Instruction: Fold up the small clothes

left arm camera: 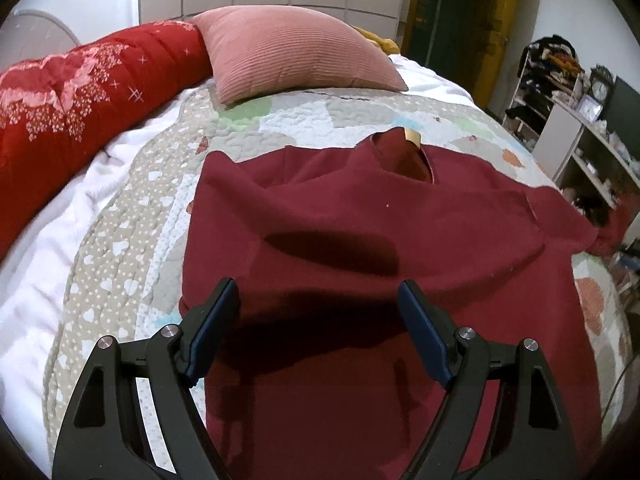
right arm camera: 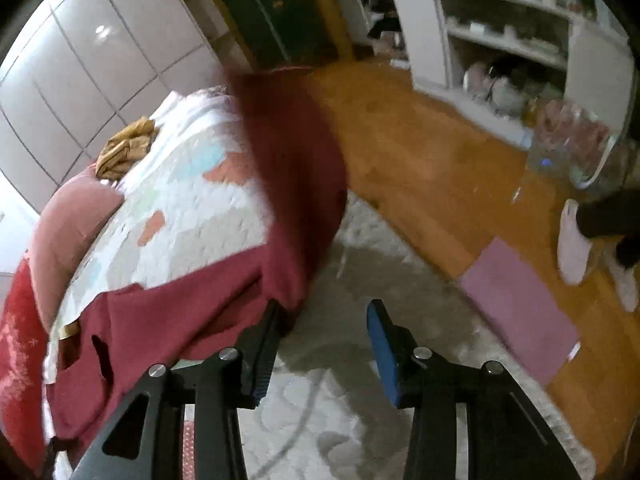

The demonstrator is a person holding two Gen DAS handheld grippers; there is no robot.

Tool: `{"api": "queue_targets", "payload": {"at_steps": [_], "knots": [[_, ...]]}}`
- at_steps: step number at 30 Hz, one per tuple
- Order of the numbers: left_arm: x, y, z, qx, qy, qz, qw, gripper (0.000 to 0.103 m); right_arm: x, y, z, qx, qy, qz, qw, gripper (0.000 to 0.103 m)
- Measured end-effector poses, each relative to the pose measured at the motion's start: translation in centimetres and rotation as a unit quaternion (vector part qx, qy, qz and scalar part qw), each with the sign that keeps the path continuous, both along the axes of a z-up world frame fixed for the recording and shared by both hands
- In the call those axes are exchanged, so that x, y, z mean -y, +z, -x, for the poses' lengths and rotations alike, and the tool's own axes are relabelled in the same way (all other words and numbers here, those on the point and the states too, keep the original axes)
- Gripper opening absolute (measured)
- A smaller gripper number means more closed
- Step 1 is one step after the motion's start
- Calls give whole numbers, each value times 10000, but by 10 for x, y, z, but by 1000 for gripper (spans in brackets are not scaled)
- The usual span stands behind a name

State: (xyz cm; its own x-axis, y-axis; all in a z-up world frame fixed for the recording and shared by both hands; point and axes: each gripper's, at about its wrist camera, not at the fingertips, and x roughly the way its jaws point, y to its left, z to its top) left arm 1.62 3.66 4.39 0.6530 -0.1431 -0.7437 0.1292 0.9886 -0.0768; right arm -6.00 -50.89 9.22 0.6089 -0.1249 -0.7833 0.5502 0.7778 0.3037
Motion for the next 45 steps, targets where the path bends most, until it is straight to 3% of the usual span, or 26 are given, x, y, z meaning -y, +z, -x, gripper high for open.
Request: {"api": "queue_targets", "payload": {"at_steps": [3, 5, 7, 9, 12, 15, 18, 21, 24, 26, 28, 30, 32, 35, 38, 40, 43, 45], "knots": [[1, 0, 1, -1, -3, 13, 10000, 82, 1, 26, 13, 64, -445, 789, 9959, 41], [2, -1, 1, -9, 5, 49, 10000, 82, 8, 41, 20, 322, -560, 845, 9943, 41], [4, -2, 2, -28, -5, 73, 10000, 82, 8, 49, 14, 439, -225, 731, 9961, 41], [7, -3, 3, -62, -37, 72, 9999, 82, 7, 45, 1, 284, 125, 388, 9988, 41], [11, -3, 5, -56, -97, 51, 9999, 82, 13, 22, -20, 149, 352, -682, 9969, 41], [13, -3, 7, -70, -158, -27, 9998, 82, 25, -3, -37, 158, 111, -1305, 9913, 41], [14, -4, 8, -73, -171, -124, 9998, 82, 44, -40, -58, 24, -276, -2349, 9716, 41], [11, -6, 9, -81, -124, -115, 9998, 82, 57, -50, -57, 416, -706, -2756, 9578, 39], [9, -8, 10, -108, -123, -115, 9998, 82, 66, -53, -63, 542, -676, -2947, 9517, 37], [10, -8, 11, -104, -132, -143, 9998, 82, 64, -53, -73, 287, -387, -2870, 9567, 37], [10, -7, 13, -117, -120, -143, 9998, 82, 58, -48, -82, 64, -76, -2455, 9693, 33], [8, -6, 14, -139, -99, -98, 9998, 82, 47, -36, -87, -129, 197, -1770, 9839, 11], [5, -2, 18, -129, -80, -56, 9999, 82, 39, -25, -89, -44, 347, -1528, 9876, 6], [-2, 4, 23, -64, -38, -99, 9999, 82, 28, 15, -77, 705, 624, -1401, 9857, 5], [-13, 11, 28, -20, 101, -96, 9999, 82, 10, 67, -47, 1683, 1095, -1467, 9686, 5], [-20, 15, 31, -5, 198, 8, 9998, 82, 4, 84, -25, 2007, 1218, -1443, 9613, 5], [-25, 18, 35, 5, 292, 191, 9994, 82, -4, 72, 11, 1973, 1398, -1364, 9607, 5], [-26, 18, 36, -27, 294, 309, 9991, 82, -10, 41, 27, 1337, 1425, -1243, 9728, 5]]}}
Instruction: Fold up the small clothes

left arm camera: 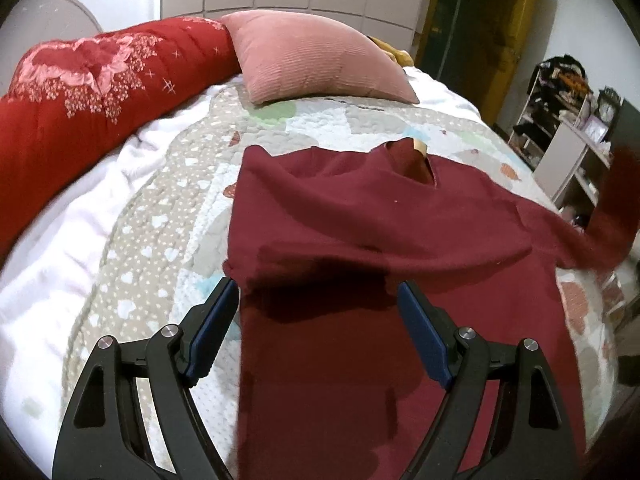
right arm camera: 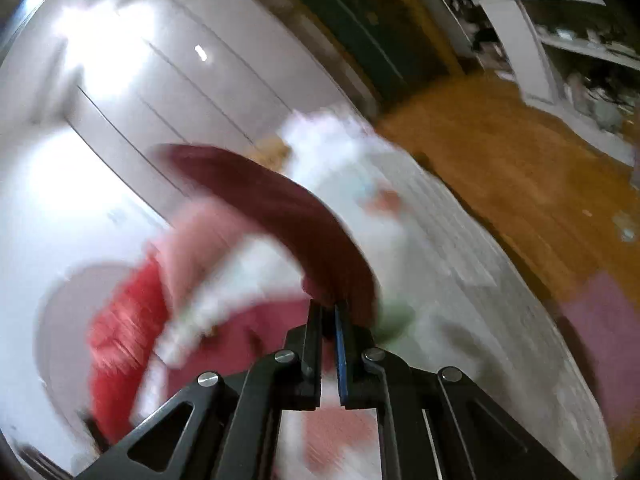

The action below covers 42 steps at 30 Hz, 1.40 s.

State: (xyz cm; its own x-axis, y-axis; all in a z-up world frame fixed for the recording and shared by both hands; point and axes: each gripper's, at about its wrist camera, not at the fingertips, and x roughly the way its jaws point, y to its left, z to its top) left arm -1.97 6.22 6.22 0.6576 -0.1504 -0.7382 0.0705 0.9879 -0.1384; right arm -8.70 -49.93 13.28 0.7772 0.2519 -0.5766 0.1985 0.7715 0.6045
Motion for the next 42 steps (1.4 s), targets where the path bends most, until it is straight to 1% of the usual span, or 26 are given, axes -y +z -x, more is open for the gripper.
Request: {"api": "queue_targets", "payload": {"at_steps": [2, 4, 5, 7, 8, 10, 12, 14, 16, 18, 20, 22, 24, 26, 27, 30, 31, 32, 33, 34, 35, 36, 37, 38, 40, 42], "knots": [[4, -1, 0, -74, -38, 16, 10000, 82, 6, -44, 12, -732, -95, 15, 9973, 5], [10, 1, 3, -94, -123, -9, 9999, 82, 12, -64, 23, -1084, -212, 187, 9937, 8], [13, 3, 6, -44, -188, -35, 9998, 82, 14, -64, 31, -1116, -281, 355, 9927, 12], [20, 7, 9, 72, -292, -189, 9994, 82, 19, -57, 46, -935, -515, 709, 9918, 35], [23, 8, 9, 98, -317, -287, 9990, 82, 21, -52, 52, -838, -647, 903, 9903, 52], [28, 8, 8, 90, -334, -364, 9987, 82, 20, -44, 53, -776, -640, 1156, 9882, 53], [30, 8, 8, 61, -319, -251, 9992, 82, 16, -38, 49, -818, -509, 1407, 9854, 53], [31, 8, 9, 41, -319, -136, 9994, 82, 5, -32, 47, -788, -319, 1703, 9817, 53], [33, 7, 10, 11, -343, -148, 9993, 82, -14, -21, 52, -713, -59, 2110, 9749, 53], [35, 6, 11, -4, -371, -270, 9989, 82, -23, -11, 66, -554, 33, 2130, 9755, 53], [34, 5, 11, -19, -349, -351, 9988, 82, -28, -6, 76, -576, 77, 1925, 9796, 53], [31, 5, 11, -36, -292, -278, 9992, 82, -32, -4, 86, -521, 210, 1710, 9837, 53], [28, 5, 11, -35, -245, -148, 9996, 82, -42, -1, 92, -419, 332, 1916, 9800, 53], [26, 5, 12, -48, -195, -36, 9998, 82, -64, -1, 84, -407, 560, 2382, 9687, 53], [26, 5, 12, -53, -191, -7, 9998, 82, -80, -2, 74, -441, 733, 2697, 9591, 53], [28, 3, 14, -80, -231, -19, 9997, 82, -114, -7, 44, -314, 1146, 3156, 9414, 53], [28, 3, 15, -85, -247, -48, 9996, 82, -123, -14, 31, -401, 1178, 3444, 9305, 53], [28, 3, 16, -83, -269, -84, 9996, 82, -130, -28, 16, -670, 1070, 3915, 9115, 53], [27, 3, 17, -59, -297, -121, 9995, 82, -130, -39, 5, -926, 942, 4191, 8983, 39], [25, 4, 19, -23, -315, -172, 9994, 82, -124, -50, -5, -1171, 814, 4198, 8963, 26], [22, 3, 19, 1, -314, -227, 9992, 82, -111, -56, -9, -1252, 738, 3807, 9132, 17], [19, 3, 19, 12, -297, -278, 9992, 82, -89, -55, -8, -1161, 599, 2985, 9454, 14], [16, 2, 18, 13, -270, -319, 9991, 82, -74, -49, -4, -1032, 500, 2451, 9627, 12], [11, 1, 16, -1, -220, -333, 9992, 82, -59, -39, 1, -853, 402, 1987, 9755, 10], [0, -1, 12, -64, -62, -225, 9997, 82, -32, 0, 18, -202, 263, 1209, 9921, 10], [-11, -2, 9, -128, 133, 64, 9998, 82, -18, 40, 24, 242, 191, 991, 9946, 10]]}}
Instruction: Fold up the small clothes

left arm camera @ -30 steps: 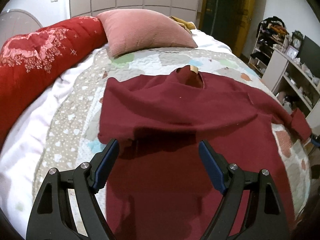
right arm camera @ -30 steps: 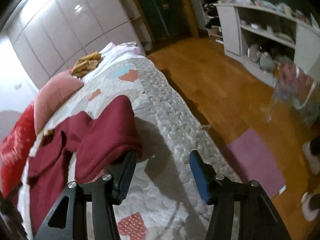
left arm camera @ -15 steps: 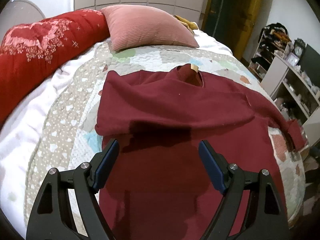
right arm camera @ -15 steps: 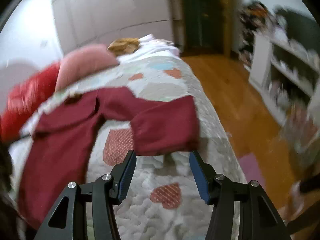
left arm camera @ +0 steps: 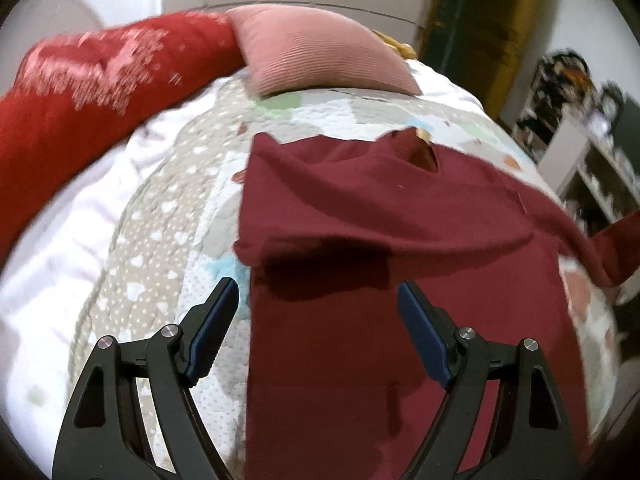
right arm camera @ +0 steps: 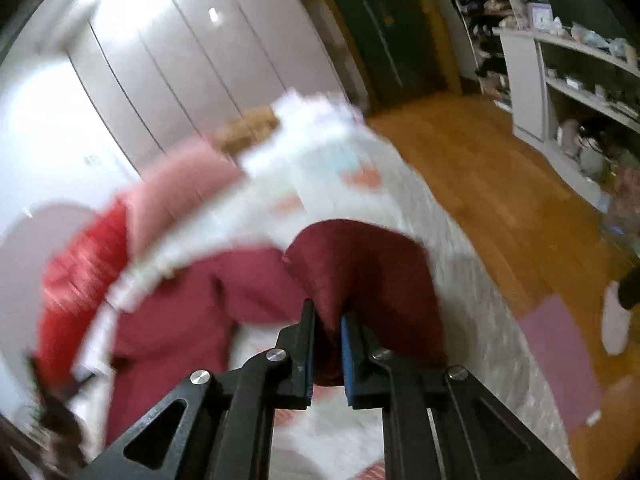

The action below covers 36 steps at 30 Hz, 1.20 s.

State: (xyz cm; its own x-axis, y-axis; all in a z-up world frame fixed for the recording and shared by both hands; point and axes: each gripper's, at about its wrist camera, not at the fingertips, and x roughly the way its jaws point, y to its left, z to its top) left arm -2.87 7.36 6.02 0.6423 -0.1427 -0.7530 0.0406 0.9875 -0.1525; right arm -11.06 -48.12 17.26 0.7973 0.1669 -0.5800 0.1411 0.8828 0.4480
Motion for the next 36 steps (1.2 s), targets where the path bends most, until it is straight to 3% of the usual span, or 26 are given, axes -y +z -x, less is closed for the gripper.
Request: {"api": "queue_targets", "payload": {"at_steps": [4, 8, 13, 18, 22, 23, 24, 25, 27, 28, 31, 33, 34, 36], "knots": [[-14, 2, 4, 28, 190, 553, 9983, 82, 0, 75, -9, 709, -49, 136, 9974, 10], [-19, 6, 4, 68, 181, 404, 9990, 82, -48, 129, -40, 1234, 530, 152, 9908, 10], [-39, 10, 2, 182, 332, 432, 9983, 82, -149, 141, -84, 1210, 1715, 45, 9777, 10], [-60, 8, -8, 178, 519, 600, 9967, 82, -263, 95, -135, 693, 2836, -408, 9556, 10], [-65, 3, -16, 105, 575, 717, 9957, 82, -347, 21, -178, 108, 3267, -893, 9409, 12], [-66, 2, -17, 79, 573, 788, 9952, 82, -367, -5, -189, -97, 3278, -1146, 9377, 19], [-66, 1, -18, 72, 565, 822, 9950, 82, -376, -24, -200, -306, 3288, -1276, 9352, 34], [-66, 1, -18, 68, 551, 842, 9949, 82, -389, -47, -209, -706, 3317, -1434, 9297, 41], [-67, 2, -19, 94, 483, 876, 9949, 82, -396, -71, -211, -1220, 3345, -1650, 9198, 43], [-67, 4, -19, 130, 438, 893, 9950, 82, -390, -72, -205, -1235, 3311, -1674, 9204, 44], [-66, 9, -22, 253, 367, 899, 9950, 82, -343, -41, -174, -662, 3223, -1344, 9347, 48], [-63, 9, -32, 221, 326, 963, 9946, 83, -307, -19, -155, -388, 2892, -683, 9540, 50], [-61, 7, -38, 147, 300, 992, 9945, 83, -288, -10, -144, -298, 2595, -128, 9652, 51], [-56, 1, -53, 24, 392, 1053, 9937, 83, -261, -6, -130, -231, 2136, 725, 9739, 52]]}}
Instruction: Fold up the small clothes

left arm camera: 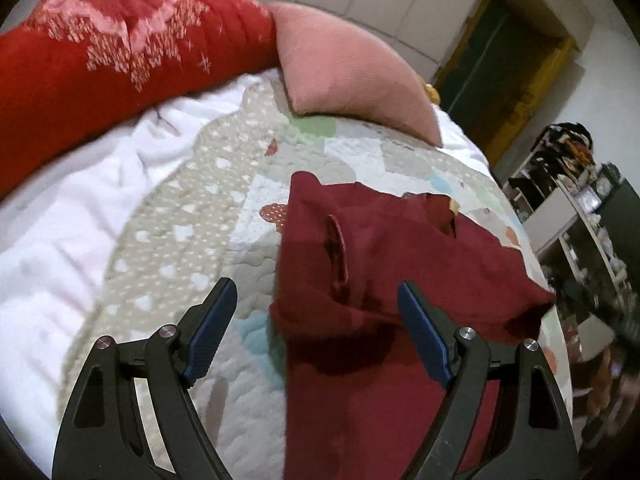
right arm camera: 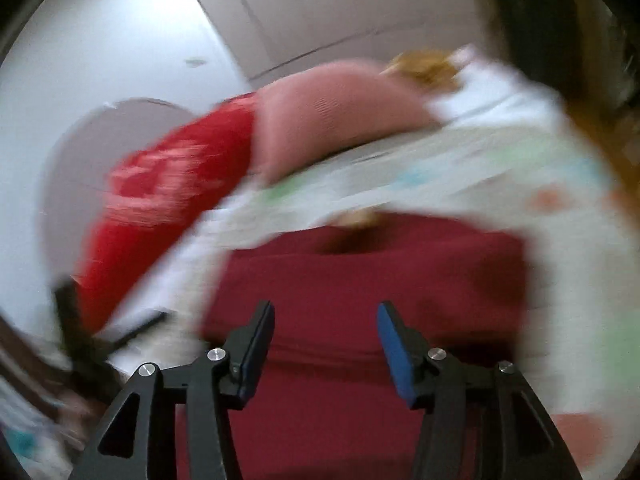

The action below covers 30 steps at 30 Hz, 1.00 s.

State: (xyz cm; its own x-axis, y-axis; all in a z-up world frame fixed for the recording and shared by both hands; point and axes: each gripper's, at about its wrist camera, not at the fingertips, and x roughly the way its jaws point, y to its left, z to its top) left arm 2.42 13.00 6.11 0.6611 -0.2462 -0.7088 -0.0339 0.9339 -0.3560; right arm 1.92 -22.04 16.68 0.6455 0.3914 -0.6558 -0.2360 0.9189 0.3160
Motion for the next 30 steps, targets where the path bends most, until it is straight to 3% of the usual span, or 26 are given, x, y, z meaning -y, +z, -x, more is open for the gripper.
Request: {"api": "queue_targets", "payload": {"at_steps": [2, 5, 8, 11, 13, 16, 18, 22, 25, 28, 30], "knots": [[8, -4, -12, 51, 9, 15, 10000, 83, 28, -12, 8, -51, -402, 609, 9973, 52], [21, -10, -30, -8, -24, -92, 10000, 83, 55, -35, 5, -378, -674, 756, 9941, 52], [35, -19, -48, -237, -79, -235, 9994, 83, 59, -56, -3, -425, -533, 951, 9931, 50], [40, -27, -54, -313, -26, -615, 9976, 83, 49, -61, -15, -24, -715, 1931, 9786, 9], [39, -36, -56, -353, -93, -786, 9962, 83, 51, -56, -8, 114, -707, 2061, 9759, 9], [34, -49, -58, -492, -128, -579, 9970, 84, 67, -84, -4, -403, -592, 2533, 9647, 9], [32, -45, -56, -520, -76, -531, 9972, 84, 74, -94, 2, -533, -387, 2437, 9676, 9], [31, -22, -44, -267, -18, -748, 9968, 84, 83, -58, 20, -492, -409, 2007, 9776, 20], [30, -7, -41, -19, 42, -599, 9982, 84, 88, -30, 28, -253, -567, 1333, 9891, 23], [38, -9, -45, -83, -11, -568, 9983, 84, 76, -21, 13, -208, -640, 783, 9947, 23], [45, -14, -48, -148, -60, -705, 9974, 84, 57, -25, -2, -248, -581, 682, 9957, 23]]}}
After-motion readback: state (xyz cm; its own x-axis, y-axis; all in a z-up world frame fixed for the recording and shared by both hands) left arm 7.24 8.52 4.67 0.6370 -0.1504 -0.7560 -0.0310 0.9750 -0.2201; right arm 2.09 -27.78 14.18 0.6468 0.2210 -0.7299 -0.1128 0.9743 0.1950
